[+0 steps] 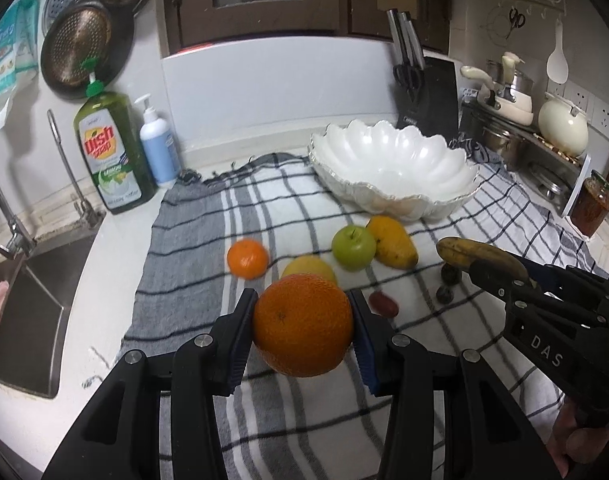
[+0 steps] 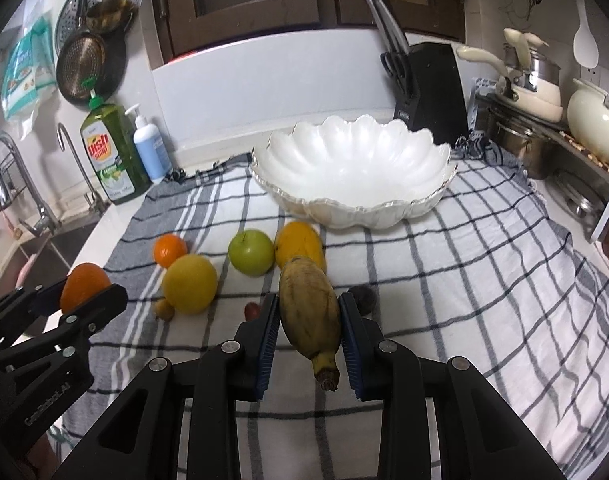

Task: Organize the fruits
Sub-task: 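Carry the orange and banana into the white scalloped bowl and open both tools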

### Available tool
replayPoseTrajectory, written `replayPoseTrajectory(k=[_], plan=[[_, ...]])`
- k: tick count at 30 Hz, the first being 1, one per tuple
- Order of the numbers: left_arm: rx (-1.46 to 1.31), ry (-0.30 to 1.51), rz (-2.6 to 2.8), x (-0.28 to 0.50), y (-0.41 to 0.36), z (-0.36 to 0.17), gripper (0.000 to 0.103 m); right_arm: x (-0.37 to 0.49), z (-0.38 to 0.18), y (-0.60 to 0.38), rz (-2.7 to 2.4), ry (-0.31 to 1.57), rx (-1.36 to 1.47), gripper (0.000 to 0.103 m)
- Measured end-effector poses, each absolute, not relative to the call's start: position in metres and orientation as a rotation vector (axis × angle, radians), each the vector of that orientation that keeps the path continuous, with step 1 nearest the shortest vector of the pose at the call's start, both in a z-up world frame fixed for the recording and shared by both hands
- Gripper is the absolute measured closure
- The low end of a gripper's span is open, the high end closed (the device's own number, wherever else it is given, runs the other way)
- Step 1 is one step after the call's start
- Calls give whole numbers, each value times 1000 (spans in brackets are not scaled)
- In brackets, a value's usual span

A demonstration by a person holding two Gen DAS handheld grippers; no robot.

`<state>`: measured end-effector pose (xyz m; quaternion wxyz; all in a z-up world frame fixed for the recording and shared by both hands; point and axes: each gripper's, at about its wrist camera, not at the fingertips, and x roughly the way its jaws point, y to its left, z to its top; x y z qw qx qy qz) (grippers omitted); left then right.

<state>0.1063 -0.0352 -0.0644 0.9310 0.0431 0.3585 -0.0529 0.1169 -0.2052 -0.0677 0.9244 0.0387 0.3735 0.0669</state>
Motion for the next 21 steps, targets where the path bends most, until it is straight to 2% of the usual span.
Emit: replayPoseTrajectory(k=[21], plan=[[116, 647, -204, 170, -77, -14, 58, 159, -9, -245, 29, 612, 74, 72]])
